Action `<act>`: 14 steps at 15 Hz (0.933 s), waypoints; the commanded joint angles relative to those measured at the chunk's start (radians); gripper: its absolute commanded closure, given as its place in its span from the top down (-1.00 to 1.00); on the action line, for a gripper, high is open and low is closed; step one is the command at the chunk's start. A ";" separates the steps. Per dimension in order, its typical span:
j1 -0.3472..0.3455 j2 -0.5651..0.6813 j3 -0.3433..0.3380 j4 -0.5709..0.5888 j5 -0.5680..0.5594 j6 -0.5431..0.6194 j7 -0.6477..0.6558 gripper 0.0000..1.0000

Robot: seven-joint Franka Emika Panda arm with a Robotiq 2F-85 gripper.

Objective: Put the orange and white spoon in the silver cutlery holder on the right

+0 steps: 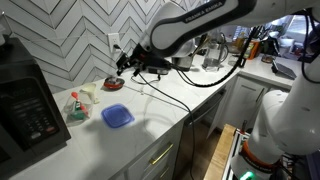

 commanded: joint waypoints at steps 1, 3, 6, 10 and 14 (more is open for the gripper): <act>0.052 0.252 0.006 0.260 0.125 -0.136 -0.098 1.00; 0.038 0.355 0.041 0.386 0.184 -0.176 -0.163 1.00; 0.019 0.335 0.068 0.348 0.140 -0.136 -0.116 1.00; 0.019 0.415 0.076 0.427 0.156 -0.109 -0.102 1.00; 0.023 0.545 0.078 0.570 0.078 -0.104 -0.059 0.99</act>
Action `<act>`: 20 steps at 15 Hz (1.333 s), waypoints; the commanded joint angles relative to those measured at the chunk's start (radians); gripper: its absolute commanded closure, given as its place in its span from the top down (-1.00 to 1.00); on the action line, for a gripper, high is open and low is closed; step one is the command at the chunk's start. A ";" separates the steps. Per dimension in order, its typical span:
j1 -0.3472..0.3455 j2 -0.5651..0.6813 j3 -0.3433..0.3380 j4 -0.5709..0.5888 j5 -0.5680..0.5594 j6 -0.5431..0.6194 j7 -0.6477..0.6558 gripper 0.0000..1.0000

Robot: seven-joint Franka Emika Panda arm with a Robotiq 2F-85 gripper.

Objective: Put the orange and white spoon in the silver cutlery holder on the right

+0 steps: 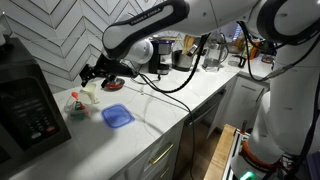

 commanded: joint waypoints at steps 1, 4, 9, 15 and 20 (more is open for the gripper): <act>-0.010 0.143 0.011 0.157 -0.089 -0.011 0.056 0.91; -0.007 0.239 0.009 0.281 -0.161 -0.068 0.073 0.40; 0.017 0.348 0.016 0.450 -0.238 -0.223 0.076 -0.17; 0.058 0.438 -0.019 0.569 -0.335 -0.328 0.154 -0.20; 0.068 0.503 -0.019 0.649 -0.354 -0.340 0.162 -0.12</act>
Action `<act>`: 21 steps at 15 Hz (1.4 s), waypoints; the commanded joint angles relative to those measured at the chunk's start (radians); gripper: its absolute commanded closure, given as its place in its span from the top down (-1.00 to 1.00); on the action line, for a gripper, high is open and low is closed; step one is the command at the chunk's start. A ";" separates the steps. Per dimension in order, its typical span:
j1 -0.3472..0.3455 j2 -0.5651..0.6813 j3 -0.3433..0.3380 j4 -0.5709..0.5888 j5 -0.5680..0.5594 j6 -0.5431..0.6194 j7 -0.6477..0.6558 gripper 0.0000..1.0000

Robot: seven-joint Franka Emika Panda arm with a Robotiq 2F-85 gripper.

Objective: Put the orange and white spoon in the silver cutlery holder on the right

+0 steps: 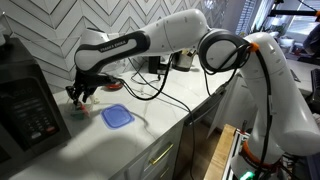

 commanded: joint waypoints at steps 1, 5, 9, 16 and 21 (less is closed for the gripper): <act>0.020 0.057 -0.017 0.088 -0.036 -0.026 0.034 -0.14; 0.028 0.080 -0.030 0.132 -0.051 -0.021 0.050 -0.12; 0.029 0.103 -0.034 0.160 -0.053 -0.039 0.061 -0.45; 0.049 0.068 -0.053 0.151 -0.086 -0.026 0.069 -0.94; 0.091 -0.069 -0.123 0.071 -0.177 -0.026 0.130 -0.94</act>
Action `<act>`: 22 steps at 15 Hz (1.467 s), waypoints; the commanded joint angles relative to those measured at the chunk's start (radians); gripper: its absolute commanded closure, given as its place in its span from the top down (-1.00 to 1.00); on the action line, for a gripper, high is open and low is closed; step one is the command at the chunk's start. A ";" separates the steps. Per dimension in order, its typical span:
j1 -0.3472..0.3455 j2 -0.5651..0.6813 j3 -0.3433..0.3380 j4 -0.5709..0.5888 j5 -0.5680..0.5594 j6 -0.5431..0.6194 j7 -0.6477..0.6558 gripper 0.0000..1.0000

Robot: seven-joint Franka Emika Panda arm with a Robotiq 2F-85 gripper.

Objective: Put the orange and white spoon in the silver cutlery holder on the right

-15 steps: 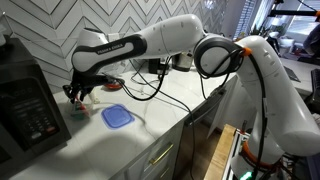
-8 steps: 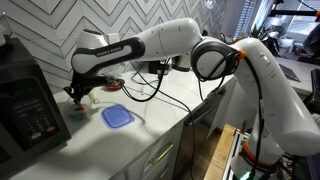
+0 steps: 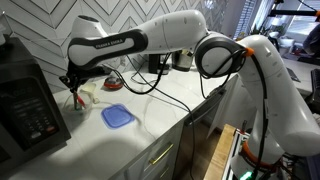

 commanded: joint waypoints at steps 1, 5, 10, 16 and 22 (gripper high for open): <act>0.050 -0.120 -0.078 -0.089 -0.097 -0.012 0.100 -0.94; 0.062 -0.143 -0.077 -0.097 -0.099 -0.049 0.140 -0.94; 0.064 -0.133 -0.070 -0.116 -0.076 -0.082 0.196 -0.94; 0.145 -0.244 -0.183 -0.230 -0.273 0.057 0.377 -0.94; 0.344 -0.485 -0.345 -0.463 -0.672 -0.079 0.805 -0.94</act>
